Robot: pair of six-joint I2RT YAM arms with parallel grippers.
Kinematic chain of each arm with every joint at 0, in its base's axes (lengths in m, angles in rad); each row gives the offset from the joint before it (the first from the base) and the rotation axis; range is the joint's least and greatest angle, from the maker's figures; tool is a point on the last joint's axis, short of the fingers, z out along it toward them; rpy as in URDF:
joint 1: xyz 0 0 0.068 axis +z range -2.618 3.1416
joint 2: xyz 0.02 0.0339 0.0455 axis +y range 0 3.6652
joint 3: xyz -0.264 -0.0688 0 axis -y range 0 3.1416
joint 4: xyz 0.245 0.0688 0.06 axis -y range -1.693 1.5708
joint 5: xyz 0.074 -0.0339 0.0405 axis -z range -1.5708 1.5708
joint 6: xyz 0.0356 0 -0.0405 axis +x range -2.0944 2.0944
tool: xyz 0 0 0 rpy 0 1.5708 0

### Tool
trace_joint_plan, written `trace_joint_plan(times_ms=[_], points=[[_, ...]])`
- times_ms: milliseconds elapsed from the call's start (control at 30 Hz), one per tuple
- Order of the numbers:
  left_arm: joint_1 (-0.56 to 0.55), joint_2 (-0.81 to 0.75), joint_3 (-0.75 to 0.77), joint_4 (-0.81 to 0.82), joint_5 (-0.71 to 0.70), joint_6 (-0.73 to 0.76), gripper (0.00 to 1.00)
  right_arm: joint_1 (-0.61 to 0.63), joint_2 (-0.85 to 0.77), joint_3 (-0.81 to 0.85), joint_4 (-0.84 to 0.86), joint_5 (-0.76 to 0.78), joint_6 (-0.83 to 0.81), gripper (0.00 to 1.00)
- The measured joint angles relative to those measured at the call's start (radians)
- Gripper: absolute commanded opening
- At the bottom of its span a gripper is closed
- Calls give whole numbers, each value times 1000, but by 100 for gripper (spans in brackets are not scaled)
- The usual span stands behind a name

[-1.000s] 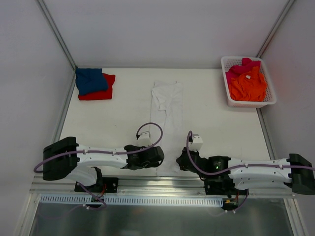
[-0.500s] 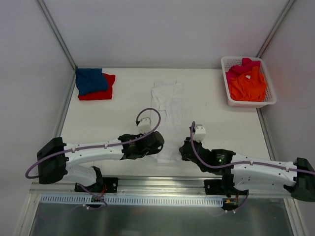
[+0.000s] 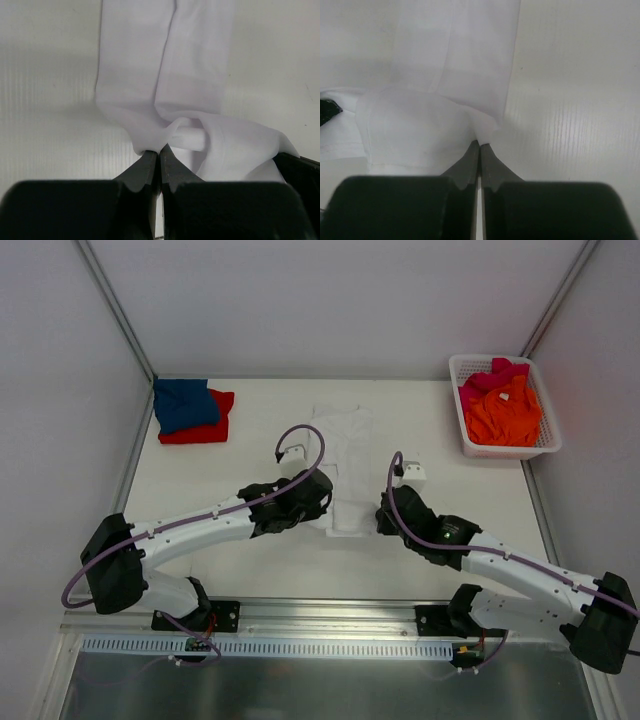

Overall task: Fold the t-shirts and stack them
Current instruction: Fold the tshirt

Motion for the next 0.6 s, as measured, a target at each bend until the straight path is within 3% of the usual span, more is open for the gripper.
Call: trace_joint_plan(times_ms=[600], points=[[164, 204, 193, 38, 77, 192, 0, -232, 343, 229, 105, -206, -201, 0]])
